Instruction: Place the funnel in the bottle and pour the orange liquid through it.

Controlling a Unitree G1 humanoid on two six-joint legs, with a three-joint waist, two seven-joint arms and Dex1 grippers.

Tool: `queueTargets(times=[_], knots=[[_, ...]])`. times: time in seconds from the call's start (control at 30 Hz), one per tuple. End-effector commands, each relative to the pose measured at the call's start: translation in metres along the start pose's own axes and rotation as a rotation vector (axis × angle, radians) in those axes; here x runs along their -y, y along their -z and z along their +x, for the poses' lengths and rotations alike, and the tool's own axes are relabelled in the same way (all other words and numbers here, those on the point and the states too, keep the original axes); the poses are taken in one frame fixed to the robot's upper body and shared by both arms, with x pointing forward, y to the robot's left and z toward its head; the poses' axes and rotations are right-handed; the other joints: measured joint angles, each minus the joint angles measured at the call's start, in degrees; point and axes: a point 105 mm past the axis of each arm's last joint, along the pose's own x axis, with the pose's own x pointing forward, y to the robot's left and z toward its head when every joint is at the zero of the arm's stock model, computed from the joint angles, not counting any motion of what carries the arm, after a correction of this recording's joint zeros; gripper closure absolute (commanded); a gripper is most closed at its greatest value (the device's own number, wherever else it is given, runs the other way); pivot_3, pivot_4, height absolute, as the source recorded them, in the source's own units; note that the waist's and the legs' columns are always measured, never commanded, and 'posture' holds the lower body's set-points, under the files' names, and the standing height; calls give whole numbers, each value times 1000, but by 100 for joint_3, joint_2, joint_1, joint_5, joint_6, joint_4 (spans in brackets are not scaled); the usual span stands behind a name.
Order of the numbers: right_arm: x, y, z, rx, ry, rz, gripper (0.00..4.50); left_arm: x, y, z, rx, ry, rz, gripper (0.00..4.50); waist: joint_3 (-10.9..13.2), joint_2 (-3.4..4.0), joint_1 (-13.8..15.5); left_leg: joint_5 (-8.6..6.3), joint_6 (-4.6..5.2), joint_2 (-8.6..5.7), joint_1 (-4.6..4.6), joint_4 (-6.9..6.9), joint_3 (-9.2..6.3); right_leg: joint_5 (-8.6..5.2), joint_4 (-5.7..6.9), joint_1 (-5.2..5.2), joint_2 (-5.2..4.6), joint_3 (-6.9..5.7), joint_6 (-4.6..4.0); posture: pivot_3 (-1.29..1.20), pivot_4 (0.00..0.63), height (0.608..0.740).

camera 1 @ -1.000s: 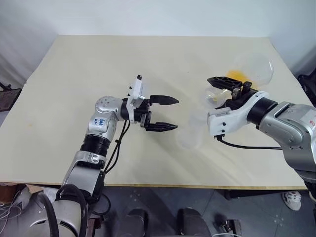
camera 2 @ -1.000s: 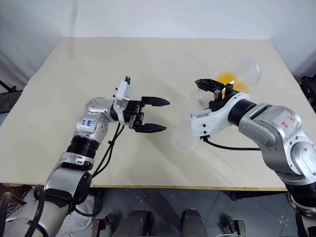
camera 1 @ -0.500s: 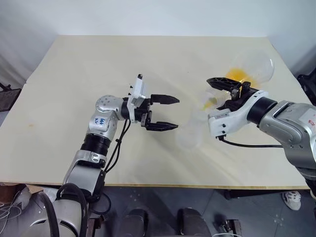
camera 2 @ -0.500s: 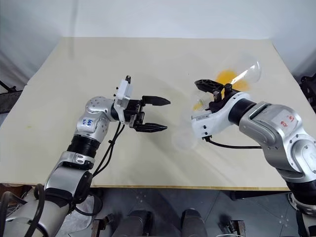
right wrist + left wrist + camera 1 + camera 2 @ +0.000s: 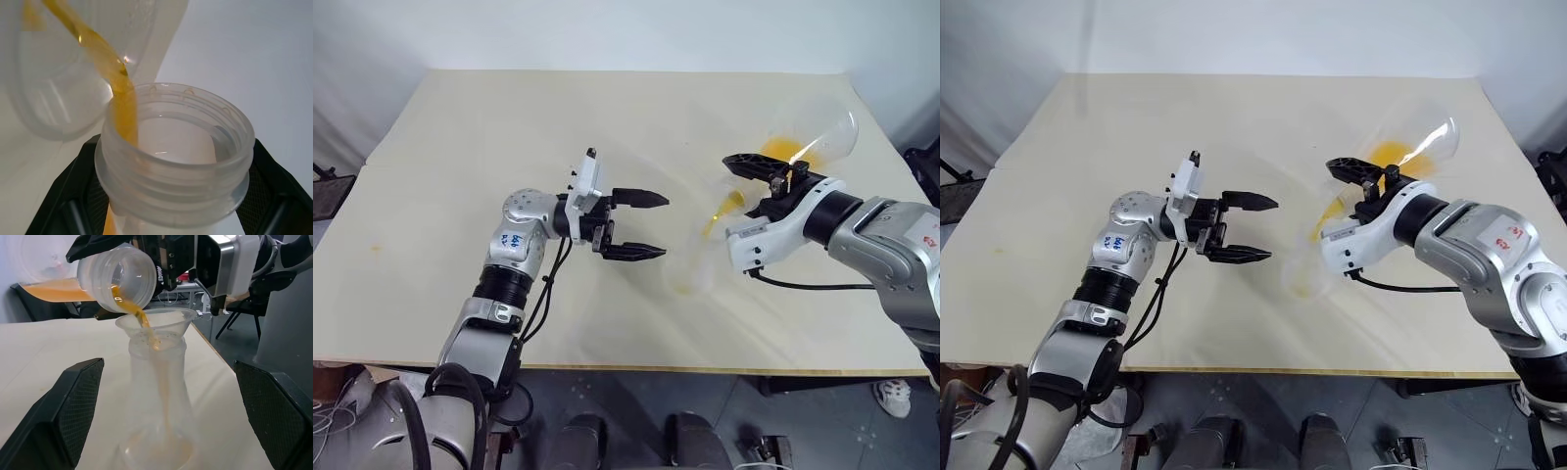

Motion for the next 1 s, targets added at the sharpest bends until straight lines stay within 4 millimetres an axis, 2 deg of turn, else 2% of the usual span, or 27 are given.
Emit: queueTargets(times=[0.03, 1.0], knots=[[25, 10, -11, -51, 88, -70, 1697, -4, -13, -1, 11, 5, 50, 0, 0, 0, 0, 0, 0, 0, 0, 0, 0, 0, 0, 0, 0, 0, 0, 0, 150, 740], [24, 9, -10, -40, 86, -111, 1697, -4, -13, -1, 5, 9, 47, 0, 0, 0, -2, 0, 0, 0, 0, 0, 0, 0, 2, 0, 0, 0, 0, 0, 150, 740]])
